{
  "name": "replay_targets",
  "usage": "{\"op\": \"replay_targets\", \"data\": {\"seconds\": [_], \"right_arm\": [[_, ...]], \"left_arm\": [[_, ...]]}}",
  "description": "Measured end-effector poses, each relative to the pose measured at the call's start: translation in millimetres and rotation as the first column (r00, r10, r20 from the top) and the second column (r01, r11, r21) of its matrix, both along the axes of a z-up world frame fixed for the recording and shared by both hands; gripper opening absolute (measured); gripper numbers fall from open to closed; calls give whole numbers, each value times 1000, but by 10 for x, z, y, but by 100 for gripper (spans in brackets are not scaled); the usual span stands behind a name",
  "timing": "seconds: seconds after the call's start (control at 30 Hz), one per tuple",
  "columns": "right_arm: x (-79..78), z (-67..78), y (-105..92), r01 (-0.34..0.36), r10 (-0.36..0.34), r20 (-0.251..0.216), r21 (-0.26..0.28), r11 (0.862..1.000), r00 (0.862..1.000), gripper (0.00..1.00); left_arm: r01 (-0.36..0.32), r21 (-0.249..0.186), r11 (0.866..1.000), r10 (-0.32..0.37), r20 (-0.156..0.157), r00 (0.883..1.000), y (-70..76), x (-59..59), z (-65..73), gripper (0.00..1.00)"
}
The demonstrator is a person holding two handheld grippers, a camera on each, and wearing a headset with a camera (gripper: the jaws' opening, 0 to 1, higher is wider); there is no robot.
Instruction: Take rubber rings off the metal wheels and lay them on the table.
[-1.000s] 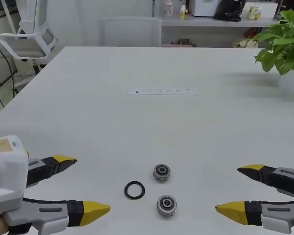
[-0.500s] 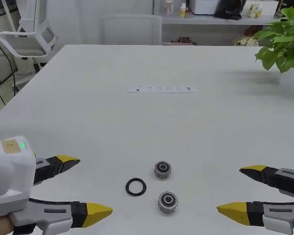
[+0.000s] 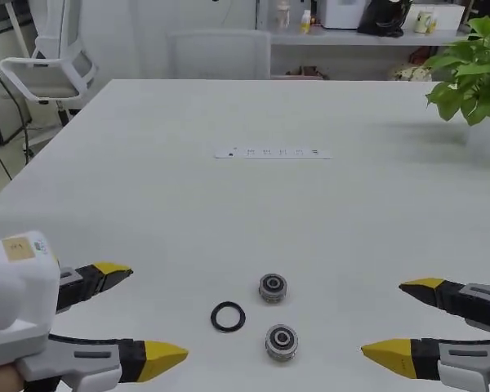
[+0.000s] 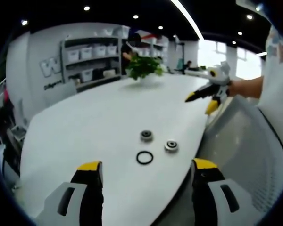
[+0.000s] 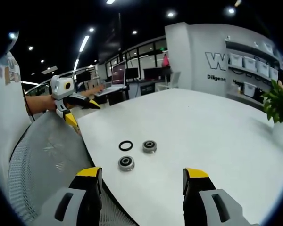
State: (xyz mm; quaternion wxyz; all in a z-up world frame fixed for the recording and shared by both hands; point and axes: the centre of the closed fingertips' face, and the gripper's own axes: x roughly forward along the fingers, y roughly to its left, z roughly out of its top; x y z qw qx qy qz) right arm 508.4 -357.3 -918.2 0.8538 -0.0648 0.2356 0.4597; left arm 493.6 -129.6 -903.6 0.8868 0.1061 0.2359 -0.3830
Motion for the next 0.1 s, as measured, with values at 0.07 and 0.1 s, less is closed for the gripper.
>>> {"op": "replay_targets", "data": {"seconds": [0.07, 0.1], "right_arm": [[18, 4, -11, 4, -4, 1, 3, 1000, 1000, 68], [23, 5, -13, 5, -5, 2, 5, 1000, 1000, 68]], "left_arm": [[2, 5, 1000, -2, -4, 1000, -1, -2, -12, 78], [3, 6, 1000, -3, -4, 1000, -2, -2, -13, 78]]}}
